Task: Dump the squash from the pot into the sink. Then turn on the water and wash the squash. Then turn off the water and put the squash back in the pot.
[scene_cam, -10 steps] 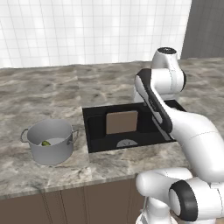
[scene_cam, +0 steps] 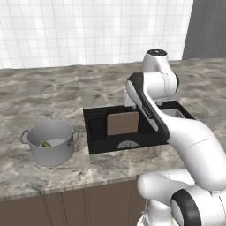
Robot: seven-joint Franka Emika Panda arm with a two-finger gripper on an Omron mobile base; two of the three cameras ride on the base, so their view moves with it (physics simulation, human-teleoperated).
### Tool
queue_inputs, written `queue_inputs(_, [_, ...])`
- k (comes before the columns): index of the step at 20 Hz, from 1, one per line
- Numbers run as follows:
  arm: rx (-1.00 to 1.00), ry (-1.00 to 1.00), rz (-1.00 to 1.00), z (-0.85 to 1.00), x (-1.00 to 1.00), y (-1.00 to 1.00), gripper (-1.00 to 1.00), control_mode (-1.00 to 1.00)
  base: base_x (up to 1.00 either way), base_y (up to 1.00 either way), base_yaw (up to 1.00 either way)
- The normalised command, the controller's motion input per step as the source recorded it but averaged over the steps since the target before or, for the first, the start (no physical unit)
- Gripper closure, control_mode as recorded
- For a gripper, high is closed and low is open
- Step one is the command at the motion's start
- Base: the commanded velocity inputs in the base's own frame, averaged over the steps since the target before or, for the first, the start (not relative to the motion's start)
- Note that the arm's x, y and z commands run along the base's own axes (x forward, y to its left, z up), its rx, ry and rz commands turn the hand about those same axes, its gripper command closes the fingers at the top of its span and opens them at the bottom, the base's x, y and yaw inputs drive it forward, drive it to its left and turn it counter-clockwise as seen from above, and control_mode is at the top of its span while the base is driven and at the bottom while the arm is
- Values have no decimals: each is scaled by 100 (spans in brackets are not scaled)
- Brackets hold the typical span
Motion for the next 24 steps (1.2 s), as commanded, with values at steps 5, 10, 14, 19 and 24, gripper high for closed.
queue_inputs(5, [-1,1,0,0,0,85,-100,-100,0,0,0])
queue_inputs(10, [0,3,0,-2,0,87,-100,-100,0,0,0])
queue_inputs(14, [-1,8,0,-13,9,93,-100,-100,0,0,0])
queue_inputs(19, [0,6,0,-5,9,73,-100,-100,0,0,0])
queue_inputs(24, [0,4,0,-2,4,47,-100,-100,0,0,0])
